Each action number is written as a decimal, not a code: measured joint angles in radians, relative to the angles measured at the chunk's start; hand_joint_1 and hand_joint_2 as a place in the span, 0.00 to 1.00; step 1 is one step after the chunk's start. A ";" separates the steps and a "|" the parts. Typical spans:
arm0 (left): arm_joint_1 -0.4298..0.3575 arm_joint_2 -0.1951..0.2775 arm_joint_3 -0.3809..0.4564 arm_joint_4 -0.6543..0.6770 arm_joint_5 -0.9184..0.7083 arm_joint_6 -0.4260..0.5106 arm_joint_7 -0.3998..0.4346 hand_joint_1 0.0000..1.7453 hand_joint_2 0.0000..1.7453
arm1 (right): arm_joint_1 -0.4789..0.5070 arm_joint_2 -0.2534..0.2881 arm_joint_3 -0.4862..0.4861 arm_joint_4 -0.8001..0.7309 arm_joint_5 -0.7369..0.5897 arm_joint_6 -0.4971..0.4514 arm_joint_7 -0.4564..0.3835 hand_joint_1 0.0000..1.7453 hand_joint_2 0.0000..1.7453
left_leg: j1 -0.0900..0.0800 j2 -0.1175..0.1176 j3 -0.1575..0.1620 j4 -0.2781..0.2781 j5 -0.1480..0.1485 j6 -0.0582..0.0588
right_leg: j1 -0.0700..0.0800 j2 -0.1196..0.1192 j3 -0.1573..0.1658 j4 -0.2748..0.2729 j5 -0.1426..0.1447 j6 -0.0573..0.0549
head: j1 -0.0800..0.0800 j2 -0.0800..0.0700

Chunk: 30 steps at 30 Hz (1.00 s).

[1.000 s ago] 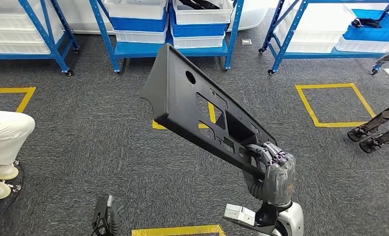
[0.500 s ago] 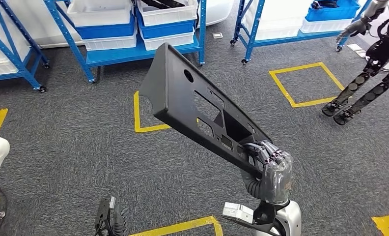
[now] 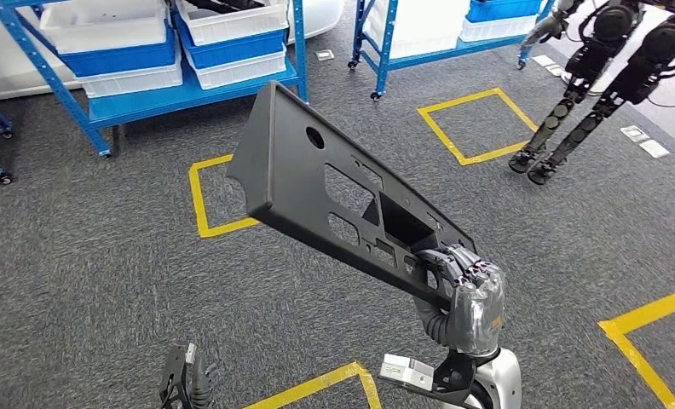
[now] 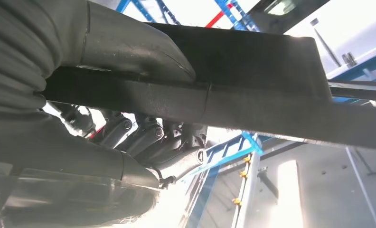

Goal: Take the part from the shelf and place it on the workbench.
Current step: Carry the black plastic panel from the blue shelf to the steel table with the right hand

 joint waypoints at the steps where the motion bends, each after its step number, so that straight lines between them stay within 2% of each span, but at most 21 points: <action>1: 0.001 0.000 0.000 0.000 0.000 0.000 0.000 0.00 0.00 | 0.000 0.000 0.000 0.000 0.000 0.000 0.000 1.00 1.00 | -0.001 0.009 -0.001 0.000 0.000 0.000 | 0.000 -0.003 -0.021 0.045 -0.017 0.000 | 0.000 0.000; 3: 0.001 0.000 0.000 0.000 0.000 0.000 0.000 0.00 0.00 | 0.001 0.000 0.000 0.000 0.000 0.000 0.000 1.00 1.00 | -0.002 0.014 -0.002 0.000 0.000 0.001 | 0.000 -0.004 -0.035 0.074 -0.027 0.000 | 0.000 0.000; 8: 0.001 0.000 0.000 0.000 0.000 0.000 0.000 0.00 0.00 | 0.001 0.000 0.000 0.000 0.000 0.000 0.000 1.00 1.00 | -0.002 0.015 -0.002 0.000 0.000 0.001 | 0.000 -0.004 -0.037 0.078 -0.028 0.000 | 0.000 0.000; 10: 0.001 0.000 0.000 0.000 0.000 0.000 0.000 0.00 0.00 | 0.002 0.000 0.000 0.001 0.000 0.000 0.001 1.00 1.00 | -0.003 0.043 -0.001 0.000 -0.001 0.000 | -0.001 -0.015 0.001 0.016 0.001 0.013 | 0.001 0.000; 11: 0.001 0.000 0.001 0.000 0.000 0.000 0.000 0.00 0.00 | 0.001 0.000 0.000 0.002 0.000 0.000 0.002 1.00 1.00 | -0.006 0.063 0.001 0.001 -0.003 -0.005 | 0.003 -0.036 0.041 -0.054 0.027 0.014 | 0.001 0.000; 12: 0.000 -0.001 0.001 0.000 0.000 0.000 0.000 0.00 0.00 | 0.001 0.000 0.000 0.002 0.000 0.000 0.003 1.00 1.00 | -0.008 0.090 0.004 0.002 -0.008 -0.014 | 0.001 -0.046 0.081 -0.127 0.055 0.009 | 0.001 0.000; 14: 0.002 0.000 0.002 0.000 0.001 0.000 0.000 0.00 0.00 | 0.001 0.001 0.002 0.003 0.000 0.000 0.003 1.00 1.00 | -0.007 0.056 -0.049 0.131 -0.084 -0.038 | 0.001 -0.032 0.118 -0.204 0.083 -0.023 | -0.006 0.000; 15: 0.004 0.000 0.002 0.000 0.003 0.000 0.000 0.00 0.00 | 0.002 0.001 0.003 0.004 0.000 0.000 0.004 1.00 1.00 | -0.003 0.031 -0.083 0.207 -0.120 -0.047 | -0.003 -0.003 0.117 -0.206 0.087 -0.034 | -0.009 0.000; 16: 0.007 0.001 0.003 0.000 0.005 0.000 0.001 0.00 0.00 | 0.003 0.001 0.005 0.005 0.002 0.000 0.004 1.00 1.00 | -0.001 -0.001 -0.117 0.275 -0.146 -0.051 | -0.001 0.018 0.116 -0.205 0.089 -0.039 | -0.013 0.000; 17: 0.010 0.001 0.004 0.000 0.007 0.000 0.001 0.00 0.00 | 0.004 0.002 0.007 0.007 0.005 0.000 0.005 1.00 1.00 | 0.000 -0.003 -0.118 0.269 -0.128 -0.051 | -0.001 0.032 0.116 -0.204 0.089 -0.039 | -0.013 0.000; 18: 0.011 0.002 0.006 0.000 0.009 0.000 0.001 0.00 0.00 | 0.005 0.003 0.010 0.008 0.011 0.000 0.006 1.00 1.00 | 0.001 -0.007 -0.101 0.226 -0.093 -0.050 | 0.000 0.046 0.116 -0.202 0.089 -0.039 | -0.013 0.000; 20: 0.012 0.004 0.008 0.001 0.010 -0.002 0.001 0.00 0.00 | 0.006 0.006 0.015 0.008 0.033 0.002 0.013 1.00 1.00 | 0.006 -0.044 -0.044 0.096 -0.027 -0.045 | 0.002 0.071 0.113 -0.195 0.089 -0.037 | -0.013 0.000; 21: 0.012 0.006 0.010 0.001 0.010 -0.005 0.000 0.00 0.00 | 0.005 0.008 0.016 0.008 0.048 0.003 0.018 1.00 1.00 | 0.007 -0.064 -0.024 0.049 -0.011 -0.042 | 0.003 0.082 0.109 -0.192 0.089 -0.034 | -0.012 0.000; 22: 0.013 0.007 0.011 0.002 0.010 -0.008 0.000 0.00 0.00 | 0.003 0.010 0.017 0.008 0.063 0.005 0.023 1.00 1.00 | 0.007 -0.077 -0.015 0.025 -0.007 -0.038 | 0.003 0.091 0.104 -0.191 0.091 -0.030 | -0.012 0.000; 23: 0.014 0.008 0.013 0.002 0.010 -0.010 0.000 0.00 0.00 | 0.001 0.010 0.018 0.008 0.081 0.007 0.029 1.00 1.00 | 0.004 -0.078 -0.013 0.019 -0.010 -0.033 | 0.003 0.101 0.098 -0.192 0.094 -0.023 | -0.012 0.000; 24: 0.014 0.007 0.014 0.003 0.010 -0.012 0.000 0.00 0.00 | -0.001 0.011 0.018 0.007 0.099 0.011 0.036 1.00 1.00 | 0.002 -0.067 -0.013 0.015 -0.006 -0.026 | 0.003 0.112 0.092 -0.195 0.098 -0.015 | -0.012 0.000; 25: 0.013 0.007 0.016 0.003 0.010 -0.014 -0.001 0.00 0.00 | -0.003 0.011 0.018 0.006 0.119 0.015 0.042 1.00 1.00 | 0.001 -0.054 -0.011 0.009 -0.001 -0.018 | 0.002 0.106 0.087 -0.193 0.099 -0.009 | -0.012 0.000; 27: 0.012 0.007 0.021 0.003 0.006 -0.020 0.001 0.00 0.00 | -0.016 0.010 0.017 0.002 0.180 0.020 0.071 1.00 1.00 | 0.002 -0.028 -0.005 -0.004 0.008 -0.002 | 0.004 0.058 0.060 -0.150 0.078 -0.004 | -0.007 0.000; 28: 0.012 0.007 0.022 0.004 -0.001 -0.026 0.005 0.00 0.00 | -0.028 0.010 0.013 0.001 0.242 0.022 0.103 1.00 1.00 | 0.001 -0.013 -0.004 -0.007 0.010 0.002 | 0.002 0.025 0.035 -0.096 0.053 -0.005 | -0.004 0.000; 29: 0.012 0.008 0.023 0.005 -0.011 -0.032 0.011 0.00 0.00 | -0.046 0.010 0.005 0.001 0.326 0.025 0.142 1.00 1.00 | 0.000 0.002 -0.005 -0.007 0.010 0.005 | 0.002 0.006 0.002 -0.030 0.024 -0.004 | -0.002 0.000; 30: 0.010 0.008 0.023 0.006 -0.022 -0.038 0.020 0.00 0.00 | -0.067 0.007 -0.008 0.005 0.424 0.029 0.184 1.00 1.00 | -0.001 0.019 -0.006 -0.007 0.010 0.005 | -0.001 -0.001 -0.029 0.034 0.001 -0.001 | 0.000 0.000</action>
